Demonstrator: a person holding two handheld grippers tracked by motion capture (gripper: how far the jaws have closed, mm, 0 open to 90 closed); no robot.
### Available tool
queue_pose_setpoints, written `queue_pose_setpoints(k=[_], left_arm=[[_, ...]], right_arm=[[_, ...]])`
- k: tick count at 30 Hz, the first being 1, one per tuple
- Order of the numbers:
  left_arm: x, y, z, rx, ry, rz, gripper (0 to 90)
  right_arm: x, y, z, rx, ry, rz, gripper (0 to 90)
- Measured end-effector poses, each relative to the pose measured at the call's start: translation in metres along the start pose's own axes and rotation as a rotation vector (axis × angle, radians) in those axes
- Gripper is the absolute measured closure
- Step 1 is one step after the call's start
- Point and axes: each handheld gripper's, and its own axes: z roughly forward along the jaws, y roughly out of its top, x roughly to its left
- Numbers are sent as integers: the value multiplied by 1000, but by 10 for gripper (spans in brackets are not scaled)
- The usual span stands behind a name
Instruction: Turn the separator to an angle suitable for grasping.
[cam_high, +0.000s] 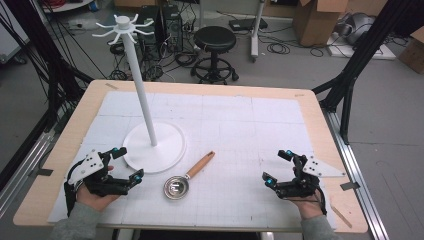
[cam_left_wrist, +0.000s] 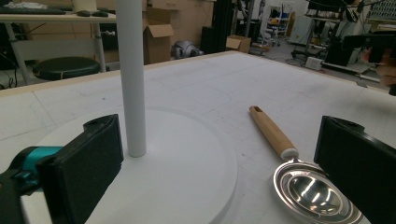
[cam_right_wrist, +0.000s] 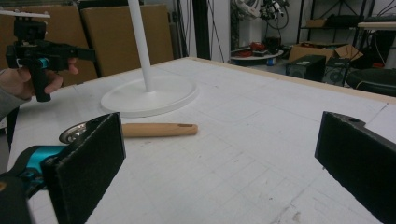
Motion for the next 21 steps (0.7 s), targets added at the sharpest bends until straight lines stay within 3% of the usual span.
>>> queue_pose_setpoints(k=[12,17,21], left_arm=[[-2,2,1,-5,-19,17,19],[-4,4,2,-25,-51,39,176],[-6,6,5,-7,-61,43,313]], right_arm=[[1,-1,3,20,1,1,8],[1,-3,3,39,1,0,8],[2,-4,0,51,-6,-4,9]])
